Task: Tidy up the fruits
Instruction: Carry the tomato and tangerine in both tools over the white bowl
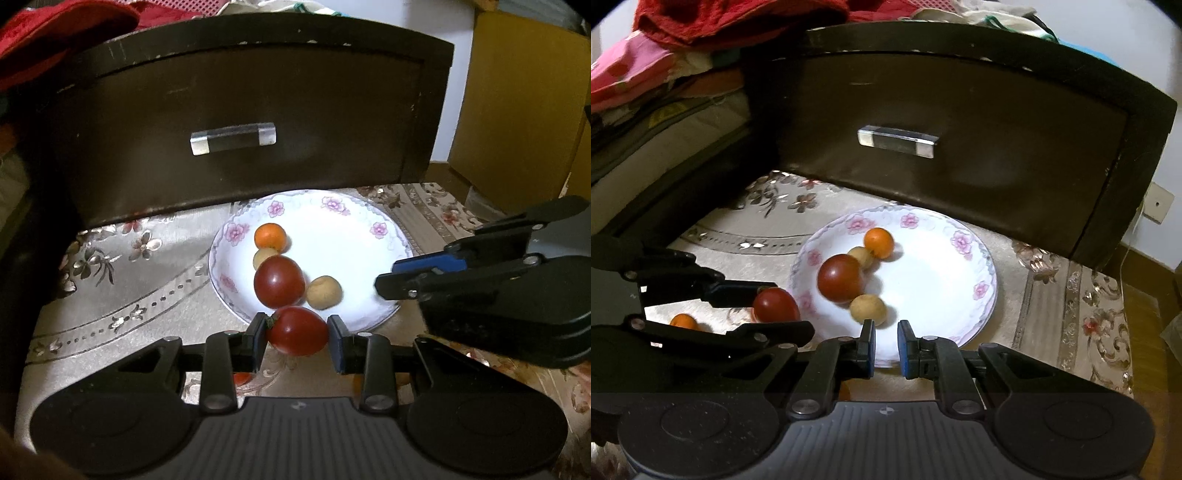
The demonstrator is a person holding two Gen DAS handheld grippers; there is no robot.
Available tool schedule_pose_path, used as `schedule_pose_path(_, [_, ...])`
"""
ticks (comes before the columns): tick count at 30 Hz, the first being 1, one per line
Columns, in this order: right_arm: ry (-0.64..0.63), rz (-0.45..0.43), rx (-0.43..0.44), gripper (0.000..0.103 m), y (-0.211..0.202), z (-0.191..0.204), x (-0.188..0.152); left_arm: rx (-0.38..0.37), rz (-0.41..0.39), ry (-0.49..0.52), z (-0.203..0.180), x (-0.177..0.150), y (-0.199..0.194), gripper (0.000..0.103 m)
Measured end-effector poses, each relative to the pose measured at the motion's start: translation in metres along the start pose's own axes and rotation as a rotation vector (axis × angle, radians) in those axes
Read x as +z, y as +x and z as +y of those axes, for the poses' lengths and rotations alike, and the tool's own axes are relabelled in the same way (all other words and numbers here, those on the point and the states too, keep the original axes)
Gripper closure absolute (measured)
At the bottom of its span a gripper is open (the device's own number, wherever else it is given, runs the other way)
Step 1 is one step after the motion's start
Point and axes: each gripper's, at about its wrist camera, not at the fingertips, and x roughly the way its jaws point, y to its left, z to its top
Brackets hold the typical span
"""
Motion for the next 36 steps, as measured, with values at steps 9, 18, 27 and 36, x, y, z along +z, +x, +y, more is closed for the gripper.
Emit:
schedule_pose_path(9, [0.051, 0.074, 0.063, 0.09, 0.0, -0.012, -0.012, -0.009, 0.021, 0.012, 0.0, -0.007, -0.003, 0.063])
schedule_pose_path(18, [0.063, 0.13, 0.169, 0.07, 0.005, -0.001, -0.021, 0.008, 0.032, 0.003, 0.008, -0.011, -0.004, 0.063])
schedule_pose_path(27, [0.02, 0.172, 0.229, 0.07, 0.01, 0.014, -0.023, 0.019, 0.044, -0.006, 0.017, -0.018, -0.008, 0.063])
schedule_pose_path(36, [-0.006, 0.194, 0.246, 0.08, 0.016, 0.03, -0.024, 0.01, 0.056, -0.001, 0.015, -0.02, -0.008, 0.063])
